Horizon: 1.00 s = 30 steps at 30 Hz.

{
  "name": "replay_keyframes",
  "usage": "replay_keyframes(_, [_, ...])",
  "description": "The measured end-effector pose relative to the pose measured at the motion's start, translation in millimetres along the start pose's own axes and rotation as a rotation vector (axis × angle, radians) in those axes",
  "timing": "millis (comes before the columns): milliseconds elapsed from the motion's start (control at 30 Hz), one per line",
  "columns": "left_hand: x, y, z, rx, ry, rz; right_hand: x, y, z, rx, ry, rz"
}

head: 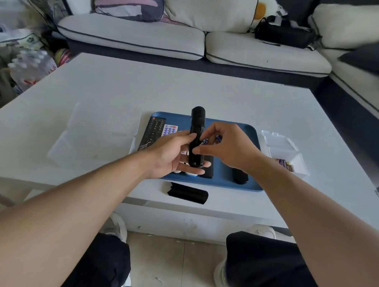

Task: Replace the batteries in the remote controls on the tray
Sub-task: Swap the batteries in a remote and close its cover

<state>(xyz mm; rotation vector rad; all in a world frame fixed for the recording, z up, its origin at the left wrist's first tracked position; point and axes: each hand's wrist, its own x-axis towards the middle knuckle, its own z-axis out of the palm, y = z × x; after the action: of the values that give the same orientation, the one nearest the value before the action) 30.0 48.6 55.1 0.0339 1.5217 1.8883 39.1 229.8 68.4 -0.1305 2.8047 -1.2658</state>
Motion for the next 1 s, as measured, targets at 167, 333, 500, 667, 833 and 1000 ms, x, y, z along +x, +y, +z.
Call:
replay_keyframes(167, [2, -4, 0, 0.008, -0.016, -0.002, 0, -2, -1, -0.007, 0.022, -0.033])
replay_keyframes(333, [4, -4, 1, 0.059, -0.003, 0.016, -1, -6, 0, -0.108, -0.061, -0.004])
replay_keyframes(500, [7, -5, 3, 0.095, 0.044, 0.050, -1, -7, 0, -0.194, -0.052, 0.010])
replay_keyframes(667, [7, -5, -1, 0.031, 0.062, 0.038, 1, -5, 1, -0.148, -0.065, 0.031])
replay_keyframes(833, [9, -3, -6, -0.042, 0.121, 0.047, 2, 8, -6, 0.090, -0.117, 0.183])
replay_keyframes(1000, [12, -1, -11, 0.039, 0.185, 0.105, 1, 14, -12, 0.270, -0.114, 0.154])
